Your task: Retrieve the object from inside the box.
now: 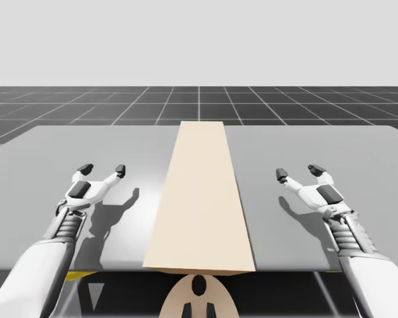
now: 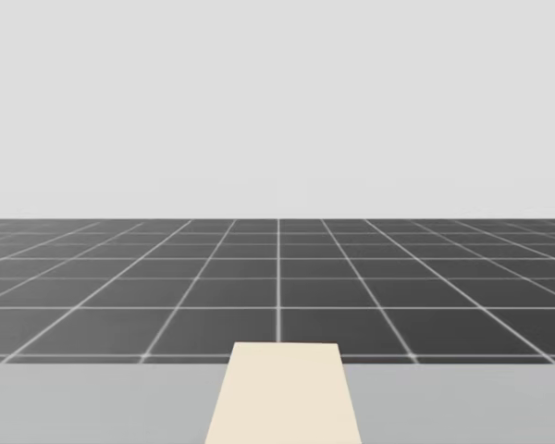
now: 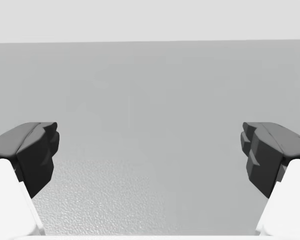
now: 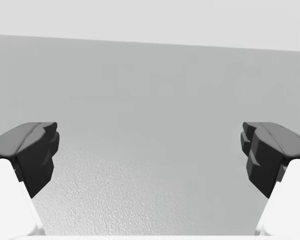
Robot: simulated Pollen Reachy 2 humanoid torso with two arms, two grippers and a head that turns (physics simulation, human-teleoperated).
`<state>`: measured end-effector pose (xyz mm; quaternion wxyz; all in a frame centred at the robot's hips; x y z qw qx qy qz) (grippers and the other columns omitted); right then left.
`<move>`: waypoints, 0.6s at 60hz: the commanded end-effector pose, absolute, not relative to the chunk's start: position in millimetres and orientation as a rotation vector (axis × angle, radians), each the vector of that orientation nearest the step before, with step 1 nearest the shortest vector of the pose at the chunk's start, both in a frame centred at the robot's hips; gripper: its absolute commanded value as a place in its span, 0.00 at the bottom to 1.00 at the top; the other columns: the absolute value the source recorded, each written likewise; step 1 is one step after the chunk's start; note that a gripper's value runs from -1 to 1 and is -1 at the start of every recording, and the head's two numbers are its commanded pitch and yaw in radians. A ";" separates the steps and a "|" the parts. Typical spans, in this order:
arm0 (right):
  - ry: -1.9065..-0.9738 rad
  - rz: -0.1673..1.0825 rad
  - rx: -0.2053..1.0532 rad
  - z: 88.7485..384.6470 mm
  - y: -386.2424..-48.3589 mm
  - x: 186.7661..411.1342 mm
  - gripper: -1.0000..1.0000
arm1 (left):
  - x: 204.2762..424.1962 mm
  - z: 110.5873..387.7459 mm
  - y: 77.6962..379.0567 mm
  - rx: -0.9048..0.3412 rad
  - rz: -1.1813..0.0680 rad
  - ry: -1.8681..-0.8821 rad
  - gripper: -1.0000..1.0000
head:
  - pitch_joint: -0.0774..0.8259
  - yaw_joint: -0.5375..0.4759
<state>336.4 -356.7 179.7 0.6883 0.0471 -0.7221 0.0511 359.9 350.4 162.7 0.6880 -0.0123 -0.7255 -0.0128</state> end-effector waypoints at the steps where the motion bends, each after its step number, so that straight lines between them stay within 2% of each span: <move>1: -1.625 0.113 0.078 178.4 -356.1 334.7 0.00 | 359.9 162.7 349.9 -0.031 -0.032 -1.623 0.00 | 0.06 0.53; 8: -1.617 0.147 0.090 177.8 -354.3 335.4 0.00 | 360.3 161.5 349.8 -0.059 -0.026 -1.609 0.00 | 0.06 0.53; 16: -1.516 0.216 0.149 169.5 -350.9 339.2 0.00 | 363.0 153.8 344.9 -0.120 -0.101 -1.518 0.00 | 0.06 0.53; 20: -1.479 0.272 0.174 163.6 -345.5 340.9 0.00 | 360.7 150.5 336.3 -0.144 -0.187 -1.491 0.00 | 0.06 0.53; 25: -1.456 0.362 0.216 157.7 -333.9 339.8 0.00 | 352.6 148.0 320.2 -0.210 -0.352 -1.490 0.00 | 0.06 0.53; 26: -1.456 0.362 0.216 157.7 -333.9 339.8 0.00 | 352.6 148.0 320.2 -0.210 -0.352 -1.490 0.00 | 0.06 0.53; 27: -1.451 0.395 0.233 156.9 -329.6 338.6 0.00 | 349.1 147.4 314.6 -0.231 -0.407 -1.493 0.00 | 0.06 0.53; 36: -1.473 0.560 0.349 159.8 -311.0 327.3 0.00 | 332.3 147.9 289.8 -0.325 -0.590 -1.512 0.00 | 0.06 0.53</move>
